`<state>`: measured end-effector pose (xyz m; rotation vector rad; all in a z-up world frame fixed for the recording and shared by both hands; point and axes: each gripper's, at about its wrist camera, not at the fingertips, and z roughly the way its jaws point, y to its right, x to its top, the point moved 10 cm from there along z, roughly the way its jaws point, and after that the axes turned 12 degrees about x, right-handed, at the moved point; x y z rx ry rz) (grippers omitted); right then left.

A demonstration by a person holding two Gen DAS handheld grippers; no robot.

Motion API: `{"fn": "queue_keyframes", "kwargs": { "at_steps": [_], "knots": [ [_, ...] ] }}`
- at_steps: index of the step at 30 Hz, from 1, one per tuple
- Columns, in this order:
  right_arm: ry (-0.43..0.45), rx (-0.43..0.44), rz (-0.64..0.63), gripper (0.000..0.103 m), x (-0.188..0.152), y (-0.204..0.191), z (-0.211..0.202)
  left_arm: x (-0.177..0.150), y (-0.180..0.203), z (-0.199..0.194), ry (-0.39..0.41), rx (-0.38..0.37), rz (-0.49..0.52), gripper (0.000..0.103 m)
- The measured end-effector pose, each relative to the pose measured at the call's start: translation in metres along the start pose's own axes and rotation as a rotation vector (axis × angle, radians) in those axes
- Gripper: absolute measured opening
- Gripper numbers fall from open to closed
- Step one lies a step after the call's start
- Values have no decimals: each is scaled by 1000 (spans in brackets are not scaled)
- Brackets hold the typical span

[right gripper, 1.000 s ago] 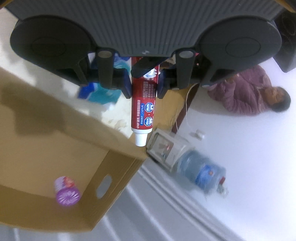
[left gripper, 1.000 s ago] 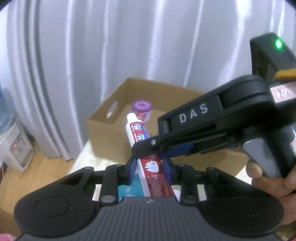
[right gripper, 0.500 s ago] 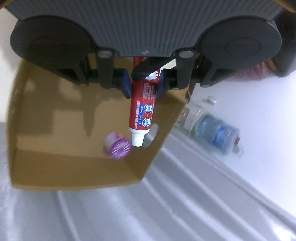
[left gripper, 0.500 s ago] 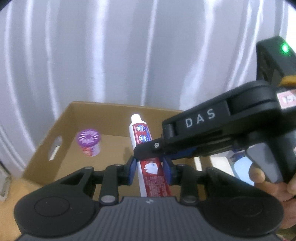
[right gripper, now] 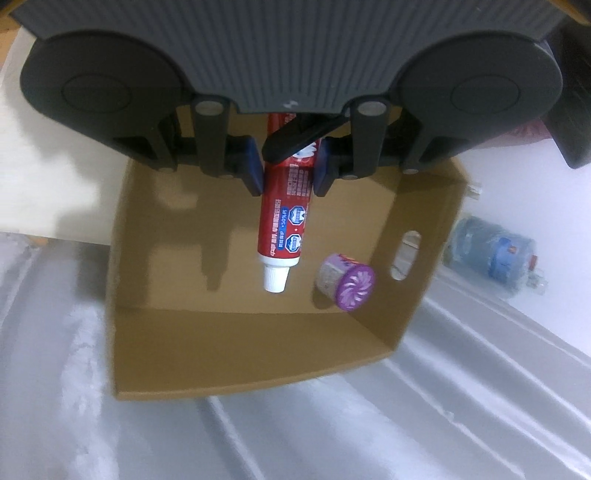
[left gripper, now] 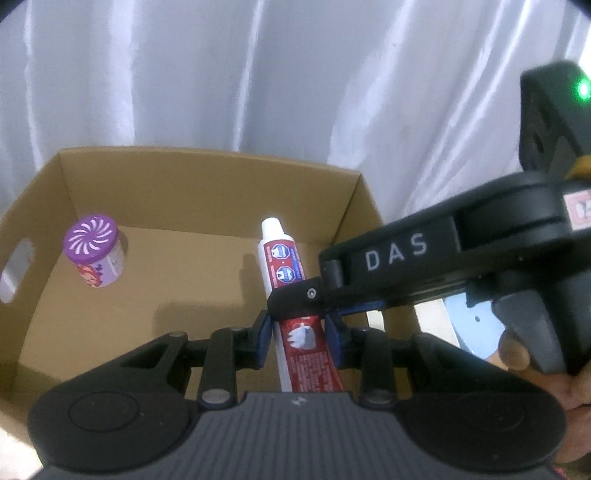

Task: Organize objects
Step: 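Lower the tube into the box and open the right gripper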

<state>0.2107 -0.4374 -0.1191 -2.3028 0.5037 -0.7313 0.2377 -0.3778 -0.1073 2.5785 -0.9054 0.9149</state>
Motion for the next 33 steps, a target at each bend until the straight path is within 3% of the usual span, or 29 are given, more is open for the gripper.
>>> {"fn": "queue_keyframes", "kwargs": {
  "at_steps": [8, 16, 25, 33],
  "knots": [
    [7, -45, -66, 29, 0, -7, 14, -7, 9, 21, -46, -10, 20, 32],
    [40, -36, -87, 29, 1, -14, -7, -10, 6, 4, -22, 2, 9, 38],
    [134, 15, -125, 32, -11, -46, -57, -7, -16, -51, 52, 69, -21, 70],
    [258, 42, -178, 57, -40, -81, -113, -20, -32, -126, 153, 141, -23, 92]
  ]
}}
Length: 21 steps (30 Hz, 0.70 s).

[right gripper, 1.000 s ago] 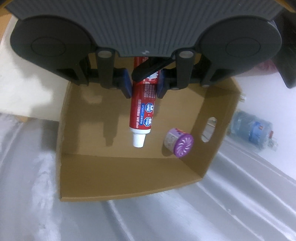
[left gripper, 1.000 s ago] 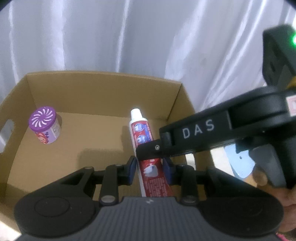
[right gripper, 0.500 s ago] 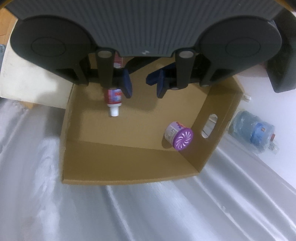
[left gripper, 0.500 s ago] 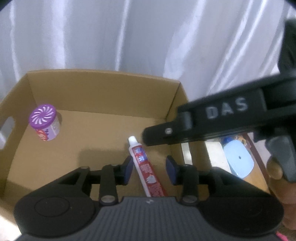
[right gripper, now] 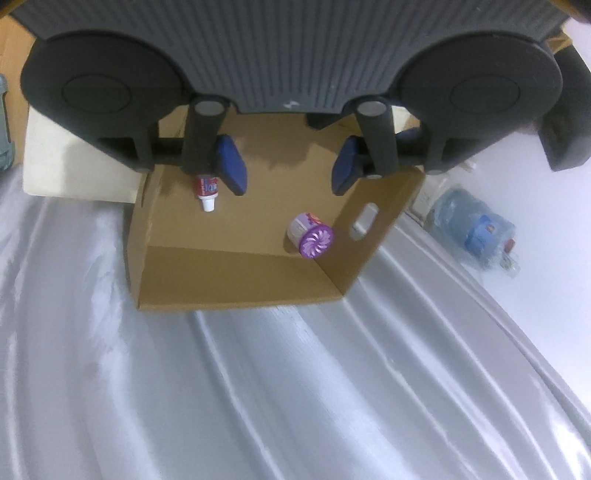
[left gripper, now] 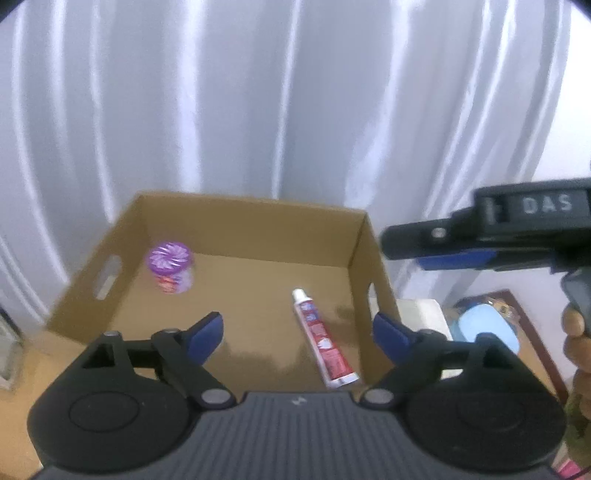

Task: Organize objects
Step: 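Lower the tube into the box and open the right gripper, then withdraw the right gripper from the box toward the wet-wipe pack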

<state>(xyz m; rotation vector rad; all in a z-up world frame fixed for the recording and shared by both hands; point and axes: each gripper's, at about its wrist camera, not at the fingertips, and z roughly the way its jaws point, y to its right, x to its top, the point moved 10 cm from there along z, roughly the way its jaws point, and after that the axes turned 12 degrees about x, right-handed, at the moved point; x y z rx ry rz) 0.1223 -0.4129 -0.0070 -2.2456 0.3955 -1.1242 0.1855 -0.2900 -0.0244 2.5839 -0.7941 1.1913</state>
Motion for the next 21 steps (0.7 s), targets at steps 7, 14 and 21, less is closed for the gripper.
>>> {"fn": "queue_keyframes", "kwargs": {
  "at_steps": [7, 14, 21],
  "knots": [
    [71, -17, -74, 85, -36, -37, -46, -30, -40, -54, 24, 78, -88, 102],
    [53, -56, -154, 91, -82, -76, -52, -73, -78, -85, 9, 136, -164, 102],
    [39, -79, -203, 102, -111, -117, -54, -119, -127, -115, -5, 193, -265, 103]
  ]
}}
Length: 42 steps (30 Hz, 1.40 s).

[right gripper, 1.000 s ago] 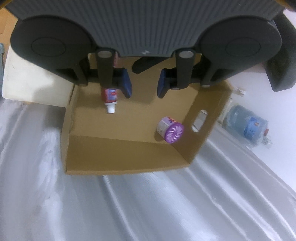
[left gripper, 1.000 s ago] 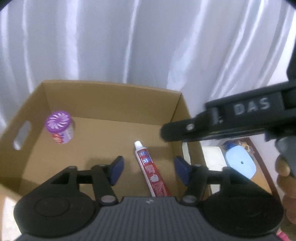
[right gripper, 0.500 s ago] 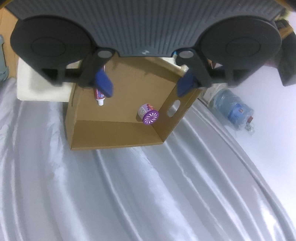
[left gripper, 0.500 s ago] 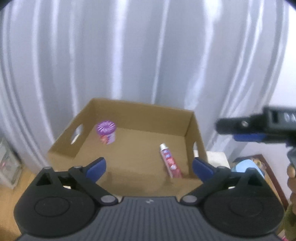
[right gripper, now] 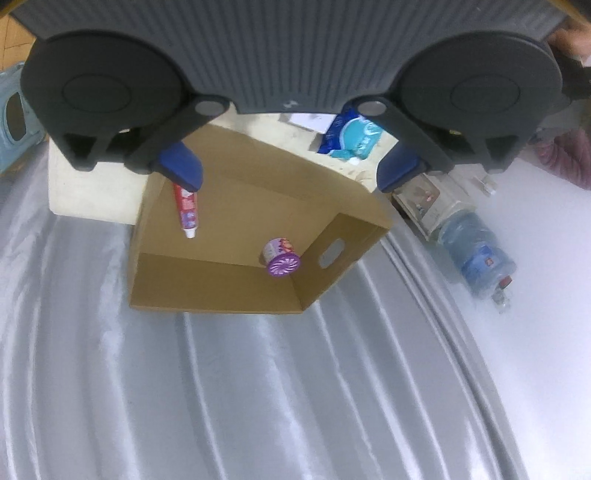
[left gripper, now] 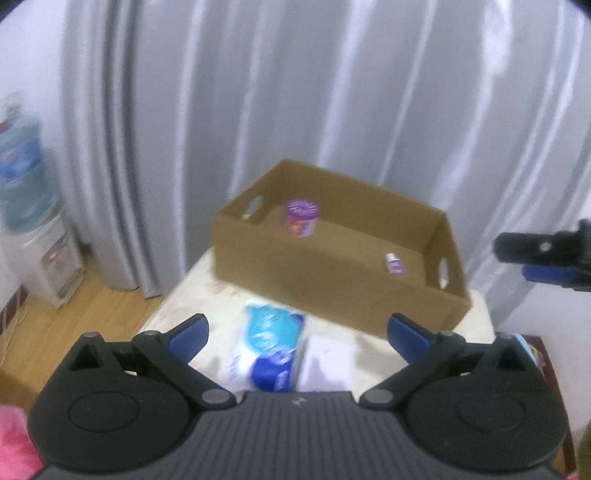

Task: Organize objects
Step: 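Withdraw the right gripper from the box toward the wet-wipe pack, then move the right gripper down toward the small white box beside the wipes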

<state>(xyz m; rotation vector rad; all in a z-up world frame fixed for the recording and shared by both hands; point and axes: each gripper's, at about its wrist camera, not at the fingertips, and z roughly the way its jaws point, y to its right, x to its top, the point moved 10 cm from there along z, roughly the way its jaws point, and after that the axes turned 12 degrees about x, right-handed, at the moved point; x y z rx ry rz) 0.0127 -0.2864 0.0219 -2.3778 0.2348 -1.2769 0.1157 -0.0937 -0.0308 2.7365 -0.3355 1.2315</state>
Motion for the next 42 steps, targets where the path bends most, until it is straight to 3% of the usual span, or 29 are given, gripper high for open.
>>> {"fn": "queue_keyframes", "kwargs": {
  "at_steps": [4, 10, 16, 22, 27, 31, 37, 42],
  "knots": [
    [-28, 28, -42, 102, -9, -34, 4, -19, -35, 1, -34, 29, -41, 103],
    [-60, -27, -175, 102, -25, -71, 14, -31, -72, -2, -37, 42, -99, 103],
    [-116, -25, -193, 102, -36, -84, 31, -36, -99, 5, -49, 47, -138, 103],
    [-149, -79, -192, 102, -40, -75, 47, -43, -113, 15, -79, 77, -150, 103],
    [-168, -121, -221, 102, -43, -64, 56, -49, -114, 28, -103, 30, -183, 103],
    [-177, -135, -237, 102, -49, -53, 65, -52, -104, 40, -104, 36, -141, 103],
    [-207, -74, -266, 102, -58, -42, 81, -53, -80, 53, -91, 30, -38, 103],
    [-217, 43, -125, 102, -60, -23, 102, -59, -58, 66, -98, -18, -19, 103]
  ]
}}
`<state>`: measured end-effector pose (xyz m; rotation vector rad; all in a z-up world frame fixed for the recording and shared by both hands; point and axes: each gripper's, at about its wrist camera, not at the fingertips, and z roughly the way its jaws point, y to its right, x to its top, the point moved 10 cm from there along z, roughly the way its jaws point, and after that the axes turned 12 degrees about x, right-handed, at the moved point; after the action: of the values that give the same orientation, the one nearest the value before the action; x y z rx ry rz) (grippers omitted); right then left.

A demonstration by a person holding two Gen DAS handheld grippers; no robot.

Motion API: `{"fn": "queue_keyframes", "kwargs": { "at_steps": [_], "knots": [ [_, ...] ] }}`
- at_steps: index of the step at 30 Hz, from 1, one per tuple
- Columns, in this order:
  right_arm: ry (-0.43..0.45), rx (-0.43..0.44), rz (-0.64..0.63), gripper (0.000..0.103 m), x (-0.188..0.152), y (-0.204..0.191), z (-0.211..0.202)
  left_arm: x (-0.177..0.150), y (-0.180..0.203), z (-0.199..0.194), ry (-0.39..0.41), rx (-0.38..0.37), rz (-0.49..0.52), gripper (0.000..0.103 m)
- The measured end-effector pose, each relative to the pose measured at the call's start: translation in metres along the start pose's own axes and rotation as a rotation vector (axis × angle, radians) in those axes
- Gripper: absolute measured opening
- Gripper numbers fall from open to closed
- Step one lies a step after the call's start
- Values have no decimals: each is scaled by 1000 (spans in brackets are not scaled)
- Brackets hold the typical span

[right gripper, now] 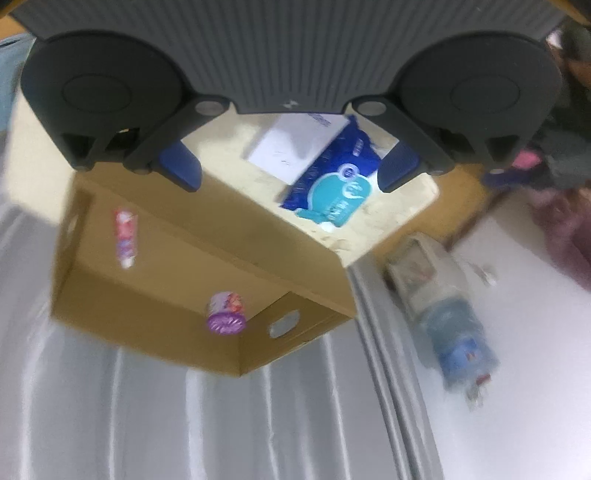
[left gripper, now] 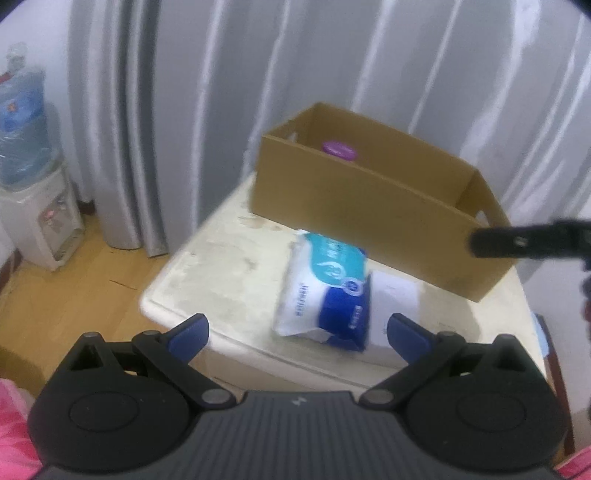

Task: Organize objects
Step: 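Move the right gripper down toward the small white box beside the wipes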

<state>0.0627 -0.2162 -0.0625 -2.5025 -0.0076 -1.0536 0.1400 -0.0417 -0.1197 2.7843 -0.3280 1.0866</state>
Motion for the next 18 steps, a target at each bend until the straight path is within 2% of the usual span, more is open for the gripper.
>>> {"fn": "queue_keyframes", "kwargs": {
  "at_steps": [11, 17, 18],
  "knots": [
    [-92, 95, 76, 101, -5, 31, 62, -29, 56, 31, -107, -71, 127, 100],
    [-126, 137, 75, 94, -4, 37, 80, -36, 78, 44, -153, -123, 173, 93],
    [-131, 146, 73, 93, -4, 38, 82, -36, 78, 46, -162, -109, 148, 91]
  ]
}}
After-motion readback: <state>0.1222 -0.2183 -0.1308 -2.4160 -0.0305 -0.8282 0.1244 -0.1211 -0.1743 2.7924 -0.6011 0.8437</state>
